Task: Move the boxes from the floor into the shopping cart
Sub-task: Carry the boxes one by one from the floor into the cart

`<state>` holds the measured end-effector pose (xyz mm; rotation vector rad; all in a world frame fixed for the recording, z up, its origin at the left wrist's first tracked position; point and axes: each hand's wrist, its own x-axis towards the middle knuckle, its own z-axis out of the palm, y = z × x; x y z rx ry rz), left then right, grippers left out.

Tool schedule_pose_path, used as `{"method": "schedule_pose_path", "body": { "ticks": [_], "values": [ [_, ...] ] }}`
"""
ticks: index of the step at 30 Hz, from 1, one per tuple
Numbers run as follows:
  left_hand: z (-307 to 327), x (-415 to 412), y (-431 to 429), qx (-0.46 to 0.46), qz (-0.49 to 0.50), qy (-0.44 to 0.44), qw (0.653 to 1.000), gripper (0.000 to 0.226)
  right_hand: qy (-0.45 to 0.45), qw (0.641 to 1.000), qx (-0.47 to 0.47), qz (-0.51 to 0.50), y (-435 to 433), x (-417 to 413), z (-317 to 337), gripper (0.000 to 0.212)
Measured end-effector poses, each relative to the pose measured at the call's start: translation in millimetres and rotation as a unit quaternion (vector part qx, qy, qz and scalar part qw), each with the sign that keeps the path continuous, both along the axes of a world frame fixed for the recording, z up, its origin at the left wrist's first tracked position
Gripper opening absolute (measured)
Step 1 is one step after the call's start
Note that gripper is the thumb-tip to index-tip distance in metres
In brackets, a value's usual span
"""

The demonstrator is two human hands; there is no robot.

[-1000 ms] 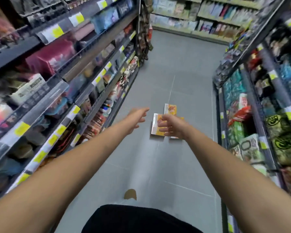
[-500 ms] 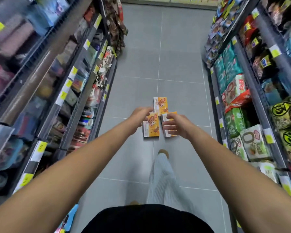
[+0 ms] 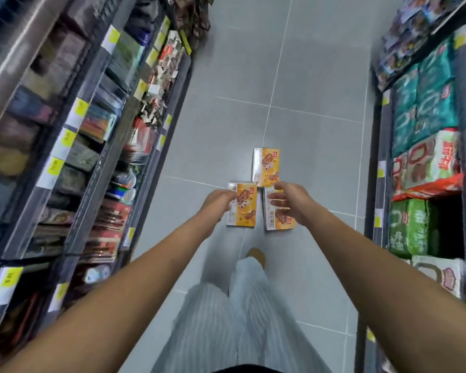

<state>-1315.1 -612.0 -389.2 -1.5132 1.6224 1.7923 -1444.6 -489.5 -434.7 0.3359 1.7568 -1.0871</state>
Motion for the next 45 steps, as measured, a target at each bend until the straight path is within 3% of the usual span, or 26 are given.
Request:
{"method": "schedule_pose_path", "body": {
  "ticks": [9, 21, 23, 26, 28, 33, 37, 41, 45],
  "values": [
    [-117, -52, -38, 0.024, 0.0, -0.072, 0.997, 0.04, -0.044, 0.998, 0.029, -0.019, -37, -45, -130, 0.01],
    [-393, -102, -65, 0.077, 0.047, -0.122, 0.988, 0.052, -0.068, 0.995, 0.071, -0.001, -64, -71, -420, 0.025],
    [-436, -104, -72, 0.075, 0.068, -0.124, 0.987, 0.057, -0.071, 0.995, 0.064, -0.002, -67, -70, -458, 0.04],
    [-508, -104, -81, 0.072, 0.067, -0.133, 0.986, 0.058, -0.076, 0.997, 0.029, 0.01, -64, -66, -531, 0.106],
    [-548, -103, -88, 0.08, 0.067, -0.135, 0.985, 0.05, -0.091, 0.996, 0.014, -0.003, -59, -62, -569, 0.126],
    [-612, -101, -95, 0.086, 0.008, -0.102, 0.991, 0.012, -0.106, 0.994, -0.003, 0.015, -62, -60, -605, 0.125],
    [-613, -104, -96, 0.084, 0.009, -0.103, 0.991, 0.016, -0.124, 0.99, -0.062, 0.012, -67, -58, -610, 0.096],
    [-587, -101, -96, 0.091, 0.025, -0.097, 0.991, 0.024, -0.12, 0.99, -0.078, 0.016, -73, -59, -585, 0.097],
    [-536, -93, -101, 0.083, 0.024, -0.076, 0.993, 0.019, -0.133, 0.988, -0.074, 0.035, -71, -60, -539, 0.1]
  ]
}}
